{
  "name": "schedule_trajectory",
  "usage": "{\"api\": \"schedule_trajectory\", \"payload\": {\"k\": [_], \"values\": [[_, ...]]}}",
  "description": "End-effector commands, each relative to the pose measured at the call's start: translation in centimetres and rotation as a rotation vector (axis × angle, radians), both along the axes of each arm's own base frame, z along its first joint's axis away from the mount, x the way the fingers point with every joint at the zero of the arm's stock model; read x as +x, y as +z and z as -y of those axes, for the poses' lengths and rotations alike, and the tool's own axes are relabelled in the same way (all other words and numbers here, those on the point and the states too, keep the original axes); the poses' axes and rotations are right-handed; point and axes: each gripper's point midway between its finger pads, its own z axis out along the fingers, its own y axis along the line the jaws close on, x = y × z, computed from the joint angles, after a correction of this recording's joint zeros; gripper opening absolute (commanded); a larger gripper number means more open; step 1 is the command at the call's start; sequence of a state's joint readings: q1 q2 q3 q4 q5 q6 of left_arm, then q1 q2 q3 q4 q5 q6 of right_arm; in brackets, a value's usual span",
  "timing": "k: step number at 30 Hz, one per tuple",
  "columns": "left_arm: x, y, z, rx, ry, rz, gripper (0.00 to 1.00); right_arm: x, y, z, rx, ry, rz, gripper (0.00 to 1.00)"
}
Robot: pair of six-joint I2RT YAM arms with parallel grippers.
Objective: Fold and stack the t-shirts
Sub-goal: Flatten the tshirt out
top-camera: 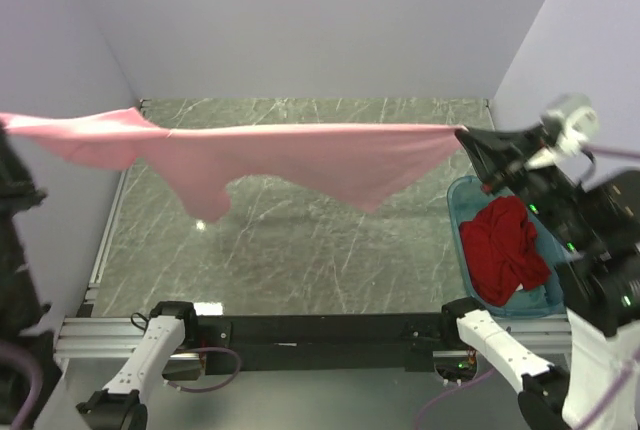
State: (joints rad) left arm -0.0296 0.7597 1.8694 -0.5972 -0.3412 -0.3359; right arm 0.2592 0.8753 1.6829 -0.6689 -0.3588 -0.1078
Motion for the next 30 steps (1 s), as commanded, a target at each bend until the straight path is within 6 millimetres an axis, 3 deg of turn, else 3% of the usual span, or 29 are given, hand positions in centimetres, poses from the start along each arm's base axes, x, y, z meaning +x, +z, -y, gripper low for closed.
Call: {"api": "schedule_trajectory", "payload": {"k": [1, 3, 6, 8, 10, 11, 12, 13, 14, 15, 16, 17, 18, 19, 20, 21, 22, 23, 24, 25, 26, 27, 29, 30], "values": [[-2.4, 2.3, -0.1, 0.05, 0.018, 0.08, 0.01, -2.4, 0.2, 0.7, -0.022, 0.001, 0.026, 0.0], [-3.5, 3.5, 0.1, 0.07, 0.003, 0.115, 0.01, -3.1, 0.5, 0.9, -0.024, -0.001, 0.035, 0.0], [-2.0, 4.1, 0.7, 0.116, -0.024, 0.092, 0.01, -2.5, 0.0, 0.9, -0.029, -0.011, 0.016, 0.0], [0.7, 3.6, 1.2, 0.153, -0.036, 0.041, 0.01, -1.0, -1.1, 0.7, -0.033, -0.021, -0.027, 0.0], [5.0, 1.9, 1.8, 0.188, -0.044, -0.048, 0.01, 0.3, -1.9, 0.6, -0.034, -0.034, -0.049, 0.0], [6.7, 1.1, 2.2, 0.204, -0.061, -0.082, 0.01, 2.1, -3.3, 0.6, -0.043, -0.061, -0.082, 0.0], [10.1, -1.1, 2.7, 0.225, -0.072, -0.155, 0.01, 3.1, -4.3, 0.6, -0.05, -0.073, -0.103, 0.0], [12.0, -2.4, 3.0, 0.233, -0.083, -0.191, 0.01, 4.2, -5.4, 0.5, -0.059, -0.084, -0.125, 0.0], [13.9, -3.9, 3.2, 0.239, -0.089, -0.23, 0.01, 6.1, -8.6, 0.2, -0.085, -0.092, -0.195, 0.0], [16.9, -7.5, 3.5, 0.246, -0.102, -0.312, 0.01, 7.6, -9.3, 0.4, -0.083, -0.124, -0.189, 0.0], [19.2, -8.9, 3.8, 0.249, -0.106, -0.329, 0.01, 8.8, -10.8, 0.3, -0.087, -0.139, -0.21, 0.0], [20.9, -10.6, 4.2, 0.252, -0.121, -0.356, 0.01, 11.2, -14.0, 0.1, -0.1, -0.16, -0.244, 0.0], [23.1, -14.1, 4.5, 0.251, -0.137, -0.424, 0.01, 12.5, -15.7, 0.6, -0.111, -0.209, -0.26, 0.0], [25.7, -16.0, 4.8, 0.247, -0.146, -0.447, 0.01, 13.7, -19.4, 0.8, -0.134, -0.231, -0.315, 0.0], [27.1, -17.8, 5.1, 0.245, -0.155, -0.479, 0.01, 15.8, -20.7, 0.7, -0.138, -0.256, -0.307, 0.0], [29.8, -22.1, 5.4, 0.239, -0.172, -0.572, 0.01, 16.8, -22.3, 0.7, -0.15, -0.271, -0.329, 0.0], [31.2, -23.3, 5.6, 0.237, -0.174, -0.585, 0.01, 18.5, -25.9, 1.1, -0.189, -0.311, -0.397, 0.0], [32.5, -25.1, 5.7, 0.232, -0.178, -0.621, 0.01, 19.8, -26.6, 1.0, -0.192, -0.323, -0.392, 0.0], [34.6, -28.6, 5.8, 0.226, -0.181, -0.693, 0.01, 20.7, -28.0, 0.9, -0.208, -0.332, -0.412, 0.0], [35.8, -30.3, 5.9, 0.223, -0.186, -0.722, 0.01, 22.1, -31.1, 1.0, -0.247, -0.348, -0.467, 0.0], [37.0, -31.2, 6.1, 0.221, -0.191, -0.723, 0.01, 23.2, -31.8, 0.8, -0.246, -0.351, -0.458, 0.0], [38.7, -34.8, 6.4, 0.216, -0.21, -0.786, 0.01, 23.7, -33.3, 0.8, -0.266, -0.352, -0.488, 0.0], [40.5, -37.5, 7.2, 0.211, -0.257, -0.816, 0.01, 25.9, -35.7, 0.4, -0.294, -0.348, -0.503, 0.0], [41.9, -40.3, 7.5, 0.2, -0.272, -0.86, 0.01, 26.4, -36.5, 0.5, -0.306, -0.349, -0.518, 0.0]]}}
